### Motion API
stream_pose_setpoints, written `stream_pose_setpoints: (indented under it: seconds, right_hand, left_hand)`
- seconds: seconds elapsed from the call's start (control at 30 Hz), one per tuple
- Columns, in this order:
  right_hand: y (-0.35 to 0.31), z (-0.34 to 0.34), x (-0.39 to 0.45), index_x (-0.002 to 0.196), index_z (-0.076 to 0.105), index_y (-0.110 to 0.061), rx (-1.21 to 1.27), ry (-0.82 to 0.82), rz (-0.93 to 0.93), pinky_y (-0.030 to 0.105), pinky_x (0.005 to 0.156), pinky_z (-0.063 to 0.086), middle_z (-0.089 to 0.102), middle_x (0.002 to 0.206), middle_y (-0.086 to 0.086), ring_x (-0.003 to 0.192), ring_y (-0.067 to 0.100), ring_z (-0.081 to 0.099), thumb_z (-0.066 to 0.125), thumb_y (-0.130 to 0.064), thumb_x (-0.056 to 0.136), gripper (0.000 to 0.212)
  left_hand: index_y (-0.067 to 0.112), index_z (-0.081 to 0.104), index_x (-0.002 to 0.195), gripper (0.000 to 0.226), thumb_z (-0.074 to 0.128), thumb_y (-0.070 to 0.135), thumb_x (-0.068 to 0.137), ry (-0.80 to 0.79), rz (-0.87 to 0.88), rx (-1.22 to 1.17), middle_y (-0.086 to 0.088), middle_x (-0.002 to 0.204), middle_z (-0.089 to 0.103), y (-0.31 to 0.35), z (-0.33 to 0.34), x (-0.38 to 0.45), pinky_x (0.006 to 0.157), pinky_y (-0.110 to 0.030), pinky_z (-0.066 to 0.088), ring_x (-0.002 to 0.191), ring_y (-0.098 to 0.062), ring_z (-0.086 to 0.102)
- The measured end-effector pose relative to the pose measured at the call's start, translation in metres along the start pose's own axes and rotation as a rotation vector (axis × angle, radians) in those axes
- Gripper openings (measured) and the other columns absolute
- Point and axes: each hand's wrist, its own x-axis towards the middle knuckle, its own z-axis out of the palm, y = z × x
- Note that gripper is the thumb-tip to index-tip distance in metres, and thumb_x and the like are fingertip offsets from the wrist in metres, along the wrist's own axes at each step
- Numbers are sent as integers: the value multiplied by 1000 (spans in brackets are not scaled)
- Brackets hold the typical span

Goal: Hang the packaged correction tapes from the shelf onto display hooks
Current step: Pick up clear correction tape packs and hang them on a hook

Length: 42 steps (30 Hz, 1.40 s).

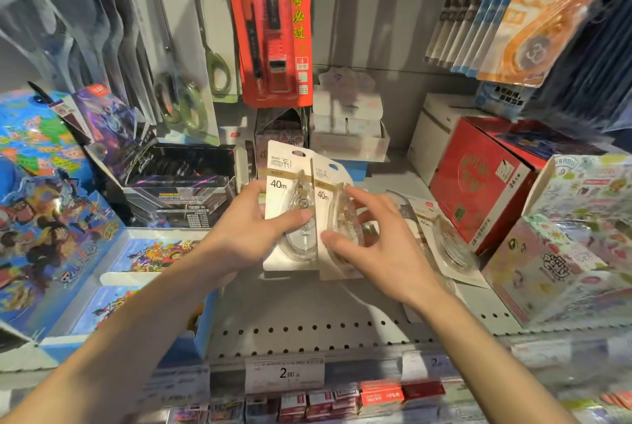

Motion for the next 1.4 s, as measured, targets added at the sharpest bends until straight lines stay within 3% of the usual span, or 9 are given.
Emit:
stream_pose_setpoints:
  seconds: [0.17,0.33,0.43,0.6,0.7,0.87,1.0,1.23,1.4]
  right_hand:
    - [-1,5,0,153,35,-47,12,-55,-59,-6,89,33,38,127,-42,120,-25,39,67,-71,78,85]
    - [2,0,3,153,44,-38,58,-93,-92,5,105,31,41,139,-27,132,-17,37,55,-65,87,71]
    - [6,-4,5,151,43,-39,111,-45,-48,4,105,34,41,144,-21,129,-21,40,65,-55,88,68]
    - [4,-16,13,124,62,-21,477,-104,214,15,63,54,80,102,-8,81,3,76,83,-27,85,44]
    - [-1,-31,16,118,62,-12,576,-70,217,18,58,56,82,97,-1,80,12,79,84,-16,83,41]
    - [-13,-68,18,123,59,-18,564,-48,166,23,58,56,82,100,1,83,17,79,85,-22,83,48]
    - [-16,-105,18,124,59,-22,526,-34,73,42,82,60,81,108,-1,97,20,78,85,-27,84,48]
    - [3,-188,18,121,58,-29,453,-7,-74,48,83,63,81,105,-8,94,15,78,85,-31,83,46]
    - [29,-250,19,114,59,-39,403,-2,-144,38,77,61,79,104,-13,90,8,77,83,-42,82,41]
  left_hand:
    - [23,53,127,51,80,12,86,17,31,-16,23,94,78,2,0,-2,70,-17,58,83,1,76]
    - [22,57,120,47,78,2,83,52,41,-18,16,92,81,0,0,-1,86,-34,60,85,-6,78]
    - [24,56,118,46,79,4,83,86,62,-21,14,92,81,1,0,0,87,-36,61,84,-6,78]
    - [27,58,114,43,78,2,85,61,147,-92,6,100,82,8,2,-2,92,-43,60,93,-16,79]
    - [24,57,124,47,78,5,87,29,224,-111,6,111,80,17,6,-4,95,-42,58,103,-16,76]
    - [28,61,122,48,81,11,82,96,361,-107,17,107,79,42,17,-8,75,-13,57,98,-2,75]
    - [35,61,119,49,85,21,78,191,421,-74,12,96,81,65,34,-15,60,-18,55,77,-3,76]
    - [46,61,116,46,85,34,79,323,515,38,23,102,77,113,90,-33,57,-21,58,84,2,75]
    - [50,56,123,51,82,32,82,370,544,182,28,113,73,144,131,-39,86,-39,61,101,5,71]
